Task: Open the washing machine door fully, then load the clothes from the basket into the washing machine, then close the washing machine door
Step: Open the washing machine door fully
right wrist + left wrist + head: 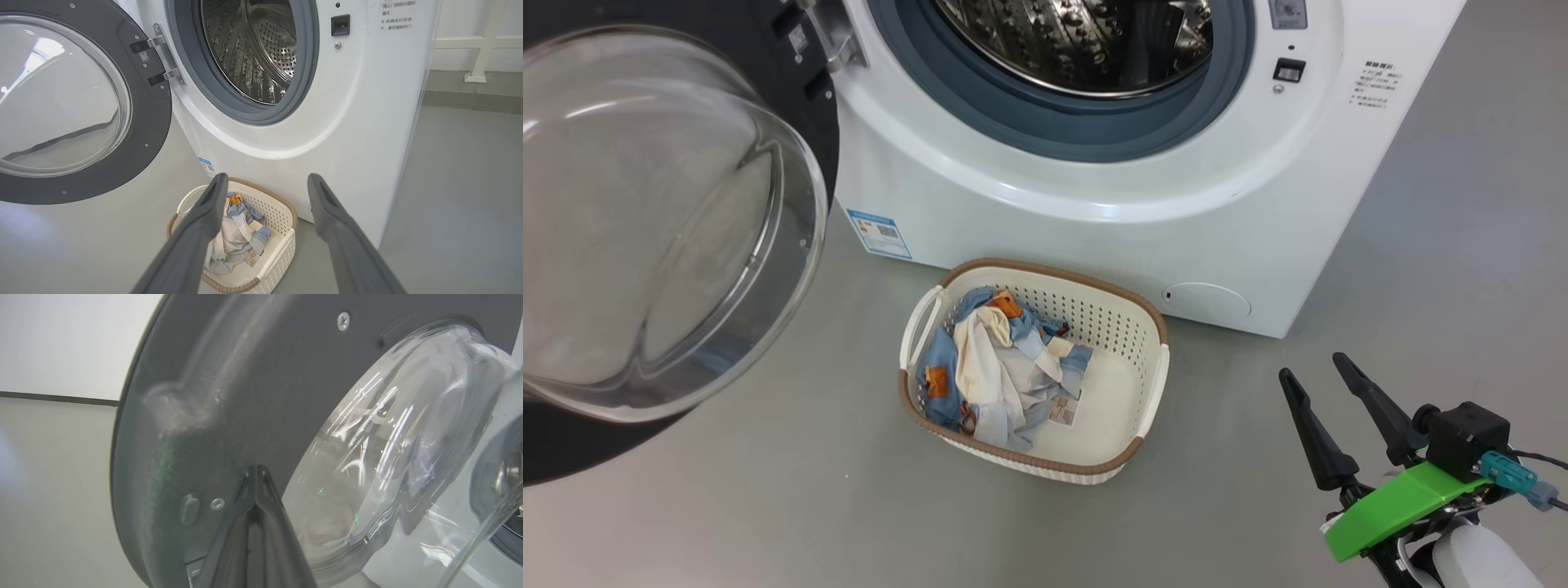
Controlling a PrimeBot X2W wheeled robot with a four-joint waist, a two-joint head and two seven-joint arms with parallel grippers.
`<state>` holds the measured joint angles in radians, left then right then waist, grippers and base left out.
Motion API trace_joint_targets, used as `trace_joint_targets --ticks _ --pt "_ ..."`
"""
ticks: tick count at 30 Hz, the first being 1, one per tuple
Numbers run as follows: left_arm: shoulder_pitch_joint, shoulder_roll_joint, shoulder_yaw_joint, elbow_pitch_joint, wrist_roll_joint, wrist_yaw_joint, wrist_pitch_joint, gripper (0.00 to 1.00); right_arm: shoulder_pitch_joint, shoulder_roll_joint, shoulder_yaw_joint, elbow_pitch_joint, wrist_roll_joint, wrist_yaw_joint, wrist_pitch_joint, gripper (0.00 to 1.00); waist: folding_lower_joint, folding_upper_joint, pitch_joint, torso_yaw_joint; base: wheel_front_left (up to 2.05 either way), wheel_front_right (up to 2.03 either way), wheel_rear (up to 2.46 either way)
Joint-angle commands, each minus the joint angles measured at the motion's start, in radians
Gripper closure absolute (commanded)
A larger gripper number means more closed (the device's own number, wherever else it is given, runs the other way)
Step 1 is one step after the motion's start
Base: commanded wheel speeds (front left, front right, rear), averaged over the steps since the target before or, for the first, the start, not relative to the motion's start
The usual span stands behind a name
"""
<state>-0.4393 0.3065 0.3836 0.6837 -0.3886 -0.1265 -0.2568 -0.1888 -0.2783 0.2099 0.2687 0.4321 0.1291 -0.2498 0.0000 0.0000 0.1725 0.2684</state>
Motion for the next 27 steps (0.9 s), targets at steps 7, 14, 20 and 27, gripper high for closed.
trace_joint_targets --ticks 7,14,20,27 --pt "0.072 0.018 -0.013 -0.101 -0.008 -0.004 -0.005 1.00 0.010 -0.018 0.019 -0.023 0.009 0.002 -0.012 0.00 0.0000 0.0000 -0.047 0.001 0.00 0.00 0.00" --pt "0.204 -0.026 -0.057 -0.237 -0.059 -0.004 -0.005 0.03 0.030 -0.018 0.019 -0.028 0.017 0.002 -0.012 0.00 0.0000 0.0000 -0.079 -0.015 0.00 0.00 0.00" --pt "0.305 -0.070 -0.112 -0.328 -0.050 -0.004 -0.005 0.00 0.047 -0.018 0.021 -0.027 0.027 0.002 -0.012 0.00 0.0000 0.0000 -0.100 -0.042 0.00 0.00 0.00" --pt "0.354 -0.074 -0.244 -0.394 -0.083 -0.004 -0.005 0.00 0.046 -0.016 0.013 -0.036 0.025 0.002 -0.012 0.00 0.0000 0.0000 -0.098 -0.095 0.00 0.00 0.00"
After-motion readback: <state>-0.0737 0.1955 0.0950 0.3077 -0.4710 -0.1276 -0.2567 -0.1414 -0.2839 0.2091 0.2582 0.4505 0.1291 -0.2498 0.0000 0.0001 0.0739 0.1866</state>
